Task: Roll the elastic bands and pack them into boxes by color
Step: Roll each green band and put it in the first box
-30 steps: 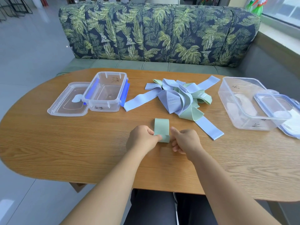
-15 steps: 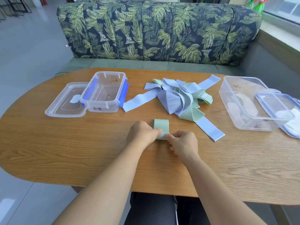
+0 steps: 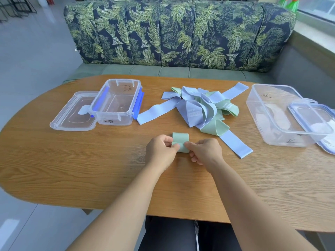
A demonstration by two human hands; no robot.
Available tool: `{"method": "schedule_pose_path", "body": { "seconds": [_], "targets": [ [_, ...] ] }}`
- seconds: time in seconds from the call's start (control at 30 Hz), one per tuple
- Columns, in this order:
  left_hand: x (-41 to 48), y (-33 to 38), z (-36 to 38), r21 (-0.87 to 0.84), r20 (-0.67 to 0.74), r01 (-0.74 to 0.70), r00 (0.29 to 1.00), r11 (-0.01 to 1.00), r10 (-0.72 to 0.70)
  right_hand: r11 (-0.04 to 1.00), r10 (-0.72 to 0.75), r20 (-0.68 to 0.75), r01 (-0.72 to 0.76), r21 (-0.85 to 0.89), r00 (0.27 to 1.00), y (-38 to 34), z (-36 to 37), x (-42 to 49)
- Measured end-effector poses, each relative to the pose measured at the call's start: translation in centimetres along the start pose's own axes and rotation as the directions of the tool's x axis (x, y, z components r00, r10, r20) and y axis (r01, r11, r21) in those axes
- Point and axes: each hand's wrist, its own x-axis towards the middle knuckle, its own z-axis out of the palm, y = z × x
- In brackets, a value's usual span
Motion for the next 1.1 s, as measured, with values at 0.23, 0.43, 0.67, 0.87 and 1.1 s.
{"method": "schedule_pose_path", "body": {
  "seconds": [0.23, 0.43, 0.67, 0.87, 1.1],
  "targets": [
    [0.9, 0.5, 0.4, 0.079, -0.032, 0.001, 0.999, 0.997, 0.001, 0.998, -0.029, 0.008, 0.029, -0.055, 1.000, -0.6, -0.1, 0.8],
    [1.6, 1.6, 0.0, 0.166, -0.009, 0.062, 0.998, 0.984, -0.062, 0.989, -0.092, -0.083, 0.101, 0.106, 0.992, 0.5, 0.2, 0.2],
    [1.4, 2.3, 0.5, 0.194, -0.070, 0.062, 0.996, 0.979, -0.050, 0.986, -0.164, -0.128, 0.167, 0.019, 0.978, 0.7, 1.4, -0.9],
    [0.3, 2.3, 0.8, 0.313, -0.041, 0.033, 0.999, 0.949, -0.021, 0.982, -0.188, -0.162, 0.191, 0.004, 0.969, 0.2, 1.3, -0.8],
    [1.5, 2.0, 0.5, 0.333, -0.006, 0.031, 1.000, 0.942, -0.031, 0.988, -0.153, -0.086, 0.154, 0.001, 0.984, -0.1, 0.8, 0.8]
  ]
}}
